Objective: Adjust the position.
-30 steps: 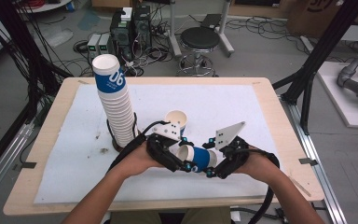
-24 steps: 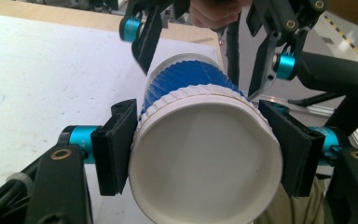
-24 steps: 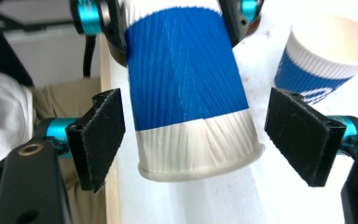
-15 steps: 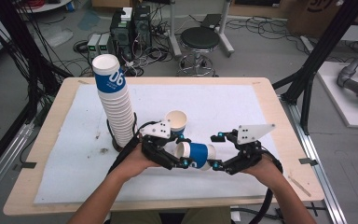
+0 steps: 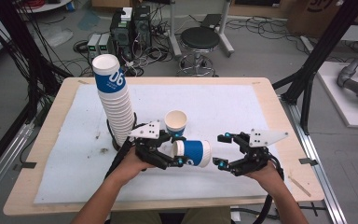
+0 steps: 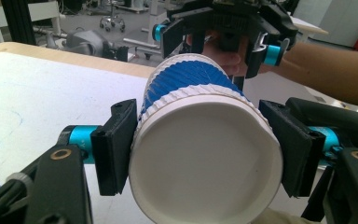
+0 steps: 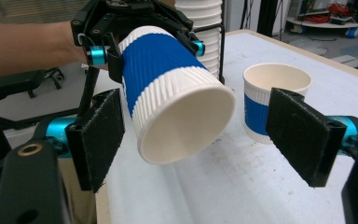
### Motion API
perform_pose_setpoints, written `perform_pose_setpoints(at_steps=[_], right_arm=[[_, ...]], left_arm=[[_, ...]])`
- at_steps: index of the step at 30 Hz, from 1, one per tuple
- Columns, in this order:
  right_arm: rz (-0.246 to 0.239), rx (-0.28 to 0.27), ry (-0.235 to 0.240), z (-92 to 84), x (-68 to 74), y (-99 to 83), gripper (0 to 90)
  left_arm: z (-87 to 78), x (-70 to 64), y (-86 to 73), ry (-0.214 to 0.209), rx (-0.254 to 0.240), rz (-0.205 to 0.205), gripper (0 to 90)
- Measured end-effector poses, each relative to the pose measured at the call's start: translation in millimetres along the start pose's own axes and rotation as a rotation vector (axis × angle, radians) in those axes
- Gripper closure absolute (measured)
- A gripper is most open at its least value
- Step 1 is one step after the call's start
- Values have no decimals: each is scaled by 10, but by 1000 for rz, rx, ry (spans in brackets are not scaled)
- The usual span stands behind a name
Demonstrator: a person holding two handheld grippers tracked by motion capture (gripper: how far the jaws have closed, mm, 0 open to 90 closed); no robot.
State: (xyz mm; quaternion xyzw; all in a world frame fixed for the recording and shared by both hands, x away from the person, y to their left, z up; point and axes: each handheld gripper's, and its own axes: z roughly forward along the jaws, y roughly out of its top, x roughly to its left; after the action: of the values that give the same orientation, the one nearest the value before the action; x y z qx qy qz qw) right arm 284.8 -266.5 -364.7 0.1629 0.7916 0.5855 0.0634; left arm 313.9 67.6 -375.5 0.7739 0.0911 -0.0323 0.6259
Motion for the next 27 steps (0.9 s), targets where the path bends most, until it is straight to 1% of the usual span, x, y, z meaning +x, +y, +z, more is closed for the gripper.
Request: perform_pose_setpoints(at_steps=[1,2,3,4,6,7,11,16,18,20,21,23,26,27], right_arm=[[12,1,0,-3,5,-18,199],[12,-6,-3,-1,1,-34,199],[17,-3,2,-1,5,-49,199],[15,-5,-3,4,2,-61,199],[20,-8,-5,9,5,-83,199],[29,-6,0,10,13,-92,199],[29,-13,2,18,21,-132,199],[46,-15,10,43,33,-191,199],[42,-17,11,61,34,-209,199],[51,-18,13,76,44,-218,199],[46,-19,13,87,44,-223,199],[46,-19,22,105,52,-230,199],[42,-16,24,129,61,-234,199],[48,-12,29,133,67,-235,199]], left_arm=[[-3,3,-6,-1,-5,1,310],[-7,3,-12,1,-9,-3,310],[-13,9,-16,0,-7,4,310],[-14,5,-20,1,-12,-2,310],[-19,8,-26,0,-14,4,310],[-20,7,-27,0,-14,5,310],[-33,1,-34,-1,-21,9,310],[-48,-10,-37,-5,-32,12,310],[-52,-14,-36,-5,-36,17,310],[-55,-14,-37,-11,-38,20,310],[-54,-20,-37,-12,-39,18,310],[-56,-27,-40,-14,-34,21,310],[-60,-33,-49,-17,-39,19,310],[-63,-33,-49,-17,-38,22,310]])
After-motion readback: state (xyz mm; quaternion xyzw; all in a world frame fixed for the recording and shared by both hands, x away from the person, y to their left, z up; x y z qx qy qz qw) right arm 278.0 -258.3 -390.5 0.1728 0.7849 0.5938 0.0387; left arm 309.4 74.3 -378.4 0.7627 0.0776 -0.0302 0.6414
